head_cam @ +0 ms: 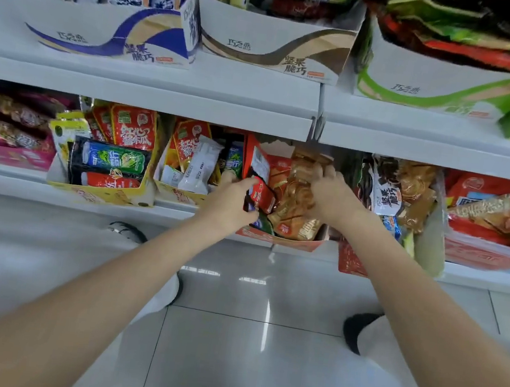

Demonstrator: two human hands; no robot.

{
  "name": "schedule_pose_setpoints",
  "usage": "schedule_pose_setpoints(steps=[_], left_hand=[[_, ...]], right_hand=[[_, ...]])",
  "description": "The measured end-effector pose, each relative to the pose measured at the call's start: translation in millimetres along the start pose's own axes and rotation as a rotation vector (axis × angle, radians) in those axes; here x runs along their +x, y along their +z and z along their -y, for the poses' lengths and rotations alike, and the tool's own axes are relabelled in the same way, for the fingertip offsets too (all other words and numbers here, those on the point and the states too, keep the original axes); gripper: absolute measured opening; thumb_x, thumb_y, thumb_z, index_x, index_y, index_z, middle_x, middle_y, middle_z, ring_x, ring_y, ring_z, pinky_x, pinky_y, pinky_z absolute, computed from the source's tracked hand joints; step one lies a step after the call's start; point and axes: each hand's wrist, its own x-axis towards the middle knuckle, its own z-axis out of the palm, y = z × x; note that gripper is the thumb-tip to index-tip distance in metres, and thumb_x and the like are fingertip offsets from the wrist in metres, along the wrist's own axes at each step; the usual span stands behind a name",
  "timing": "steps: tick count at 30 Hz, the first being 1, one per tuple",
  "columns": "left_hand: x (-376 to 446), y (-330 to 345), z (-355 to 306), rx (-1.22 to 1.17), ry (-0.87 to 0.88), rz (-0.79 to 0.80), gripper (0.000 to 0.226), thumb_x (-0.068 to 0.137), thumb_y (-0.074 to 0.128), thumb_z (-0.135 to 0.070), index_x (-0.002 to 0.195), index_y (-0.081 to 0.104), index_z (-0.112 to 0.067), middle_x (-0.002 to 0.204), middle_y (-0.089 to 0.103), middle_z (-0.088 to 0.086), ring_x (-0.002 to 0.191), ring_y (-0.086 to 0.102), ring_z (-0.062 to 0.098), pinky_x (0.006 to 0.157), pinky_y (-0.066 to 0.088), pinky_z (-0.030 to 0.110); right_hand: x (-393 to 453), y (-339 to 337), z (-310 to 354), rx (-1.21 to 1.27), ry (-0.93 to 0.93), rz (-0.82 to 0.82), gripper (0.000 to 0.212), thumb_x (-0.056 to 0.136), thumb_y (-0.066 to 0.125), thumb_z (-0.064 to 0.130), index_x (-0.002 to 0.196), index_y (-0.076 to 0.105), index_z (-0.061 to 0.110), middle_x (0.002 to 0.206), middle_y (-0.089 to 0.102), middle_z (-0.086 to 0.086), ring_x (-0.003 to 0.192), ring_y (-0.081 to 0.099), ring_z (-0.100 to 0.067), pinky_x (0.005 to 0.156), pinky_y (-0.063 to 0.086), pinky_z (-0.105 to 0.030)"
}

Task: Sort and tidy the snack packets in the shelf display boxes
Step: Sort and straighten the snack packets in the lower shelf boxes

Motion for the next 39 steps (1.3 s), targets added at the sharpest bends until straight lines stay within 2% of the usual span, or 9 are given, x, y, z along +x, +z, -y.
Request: schedule_pose_setpoints(steps=[4,8,13,16,21,26,29,35,39], left_hand=[[0.5,3.2,2.5,0.009,0.036,-0.035,0.064,0.088,0.059,-0.018,0.145,0.028,-0.02,0.133,0.03,0.008,0.12,0.042,0.022,0.094,0.04,0.029],[-1.0,5.7,4.0,0.018,0.067,-0.037,0.065,0.089,0.057,-0.015,0.146,0.025,-0.017,0.134,0.029,0.01,0.123,0.04,0.023,0.102,0.036,0.029],[0.1,7.1,4.5,0.033,0.058,-0.036,0.066,0.089,0.058,-0.015,0.145,0.025,-0.017,0.134,0.028,0.011,0.122,0.042,0.027,0.102,0.038,0.035],[0.8,8.7,4.7,0.046,0.06,-0.043,0.065,0.089,0.057,-0.017,0.146,0.025,-0.016,0.135,0.028,0.012,0.122,0.042,0.027,0.103,0.039,0.035],[1.4,9.0,7.2,0.045,0.108,-0.103,0.064,0.088,0.059,-0.019,0.144,0.029,-0.016,0.133,0.034,0.011,0.123,0.042,0.025,0.102,0.041,0.037],[0.4,6.2,11.1,-0.022,0.124,-0.109,0.057,0.089,0.057,-0.022,0.142,0.034,-0.02,0.13,0.038,0.009,0.121,0.042,0.025,0.098,0.045,0.039],[-0.3,1.9,11.3,-0.156,0.109,-0.207,0.051,0.088,0.058,-0.018,0.135,0.039,-0.019,0.122,0.042,0.008,0.106,0.052,0.022,0.082,0.052,0.035],[-2.8,1.4,10.1,-0.063,0.025,-0.258,0.013,0.085,0.064,-0.024,0.088,0.057,-0.013,0.072,0.06,-0.003,0.077,0.062,0.018,0.07,0.05,0.031],[-1.7,-10.6,3.0,-0.422,-0.119,-0.208,0.008,0.085,0.064,-0.019,0.08,0.061,-0.013,0.084,0.067,0.005,0.074,0.065,0.018,0.069,0.053,0.031]], right_hand=[[-7.0,12.5,-14.1,0.167,-0.029,-0.088,0.027,0.083,0.058,0.008,0.109,0.059,0.002,0.107,0.062,-0.018,0.101,0.06,-0.033,0.081,0.047,-0.031],[8.9,11.2,-9.5,-0.014,0.057,-0.102,0.036,0.088,0.055,0.017,0.121,0.054,0.004,0.135,0.041,-0.02,0.126,0.034,-0.038,0.108,0.027,-0.044],[20.3,9.7,-0.1,-0.075,0.172,0.063,0.043,0.09,0.051,0.021,0.131,0.044,0.007,0.143,0.035,-0.019,0.134,0.023,-0.04,0.114,0.011,-0.048],[6.6,24.3,-4.9,-0.114,0.089,-0.243,0.03,0.083,0.055,0.008,0.113,0.06,0.006,0.127,0.053,-0.017,0.122,0.038,-0.041,0.113,0.008,-0.054],[-2.7,33.5,-11.7,-0.225,0.047,-0.8,0.021,0.066,0.059,-0.004,0.083,0.067,0.005,0.086,0.068,-0.012,0.089,0.058,-0.035,0.096,0.037,-0.049],[8.1,35.1,-2.8,-0.2,0.132,-0.382,0.061,0.079,0.064,0.018,0.132,0.035,0.01,0.128,0.045,-0.019,0.125,0.035,-0.038,0.112,0.01,-0.058],[10.5,46.6,1.7,-0.225,0.171,-0.332,0.074,0.087,0.056,0.03,0.144,0.013,0.013,0.142,0.03,-0.019,0.135,0.023,-0.036,0.114,0.001,-0.053],[-17.6,33.2,12.2,0.167,-0.014,-0.532,0.054,0.086,0.057,0.014,0.136,0.037,0.004,0.138,0.038,-0.022,0.131,0.032,-0.036,0.111,0.025,-0.044],[-53.3,21.1,27.0,0.656,-0.233,-0.146,0.058,0.082,0.066,0.028,0.132,0.045,0.011,0.132,0.047,-0.009,0.124,0.04,-0.023,0.102,0.031,-0.03]])
